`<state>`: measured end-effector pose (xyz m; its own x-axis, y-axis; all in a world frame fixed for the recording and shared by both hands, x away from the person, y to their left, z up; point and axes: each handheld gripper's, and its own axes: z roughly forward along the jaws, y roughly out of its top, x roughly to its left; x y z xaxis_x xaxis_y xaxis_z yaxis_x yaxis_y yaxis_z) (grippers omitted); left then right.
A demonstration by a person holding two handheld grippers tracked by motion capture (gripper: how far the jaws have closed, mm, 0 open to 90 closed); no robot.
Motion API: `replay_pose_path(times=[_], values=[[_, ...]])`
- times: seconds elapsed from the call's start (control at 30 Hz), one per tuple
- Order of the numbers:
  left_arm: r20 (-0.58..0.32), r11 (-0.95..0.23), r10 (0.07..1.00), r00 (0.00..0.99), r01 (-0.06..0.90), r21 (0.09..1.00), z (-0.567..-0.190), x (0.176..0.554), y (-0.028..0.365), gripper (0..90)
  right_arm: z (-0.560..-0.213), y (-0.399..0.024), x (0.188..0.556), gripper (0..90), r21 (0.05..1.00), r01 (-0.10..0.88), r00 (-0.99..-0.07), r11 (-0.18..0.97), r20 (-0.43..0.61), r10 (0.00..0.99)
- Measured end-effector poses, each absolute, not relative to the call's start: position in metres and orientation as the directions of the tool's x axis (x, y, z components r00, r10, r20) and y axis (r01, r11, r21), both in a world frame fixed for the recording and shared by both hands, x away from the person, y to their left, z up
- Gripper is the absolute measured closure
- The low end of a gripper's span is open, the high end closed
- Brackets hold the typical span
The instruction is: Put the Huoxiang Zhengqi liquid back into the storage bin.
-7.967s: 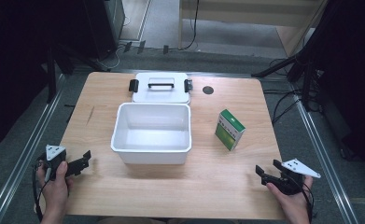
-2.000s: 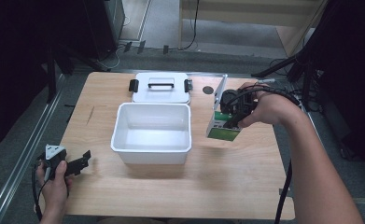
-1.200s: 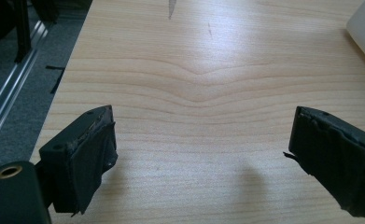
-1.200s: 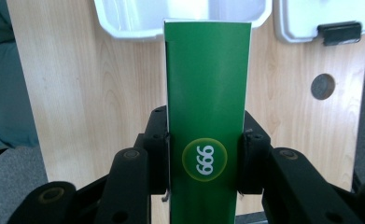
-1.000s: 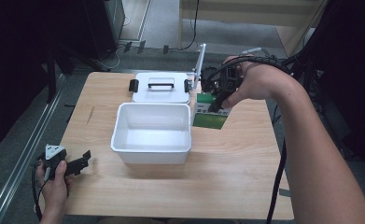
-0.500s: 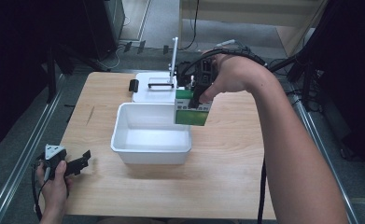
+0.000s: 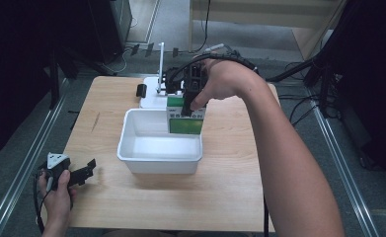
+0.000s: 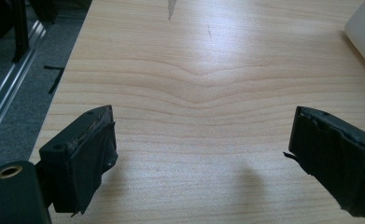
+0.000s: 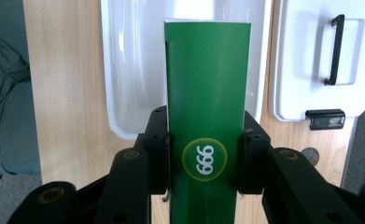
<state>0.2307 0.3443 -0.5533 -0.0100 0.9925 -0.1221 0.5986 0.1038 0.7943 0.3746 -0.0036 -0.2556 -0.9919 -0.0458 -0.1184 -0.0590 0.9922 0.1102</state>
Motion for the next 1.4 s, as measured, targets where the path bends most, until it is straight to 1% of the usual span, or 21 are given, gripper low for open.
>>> replay_pose_path(times=[0.27,0.33,0.47,0.6,0.9,1.4], values=[[-0.123,0.103,0.992,-0.007,0.599,0.794,-0.553,0.231,0.345,8.4,-0.268,0.006,0.376,64.5,0.079,-0.074,-0.991,0.994,-0.119,-0.065],[-0.123,0.102,0.992,-0.007,0.599,0.794,-0.553,0.231,0.345,8.4,-0.272,0.007,0.378,64.5,0.082,-0.091,-0.99,0.992,-0.12,-0.081],[-0.125,0.105,0.992,-0.008,0.599,0.794,-0.553,0.231,0.345,8.4,-0.278,0.007,0.38,64.5,0.073,-0.089,-0.99,0.993,-0.116,-0.08],[-0.124,0.105,0.992,-0.009,0.597,0.795,-0.553,0.231,0.344,8.4,-0.283,0.006,0.382,64.5,0.063,-0.074,-0.992,0.995,-0.111,-0.067],[-0.123,0.105,0.992,-0.01,0.596,0.796,-0.553,0.231,0.344,8.4,-0.291,0.006,0.384,64.5,0.075,-0.063,-0.993,0.995,-0.108,-0.055],[-0.121,0.102,0.993,-0.009,0.595,0.797,-0.554,0.231,0.344,8.4,-0.317,0.006,0.392,64.4,0.072,-0.049,-0.995,0.996,-0.095,-0.042]])
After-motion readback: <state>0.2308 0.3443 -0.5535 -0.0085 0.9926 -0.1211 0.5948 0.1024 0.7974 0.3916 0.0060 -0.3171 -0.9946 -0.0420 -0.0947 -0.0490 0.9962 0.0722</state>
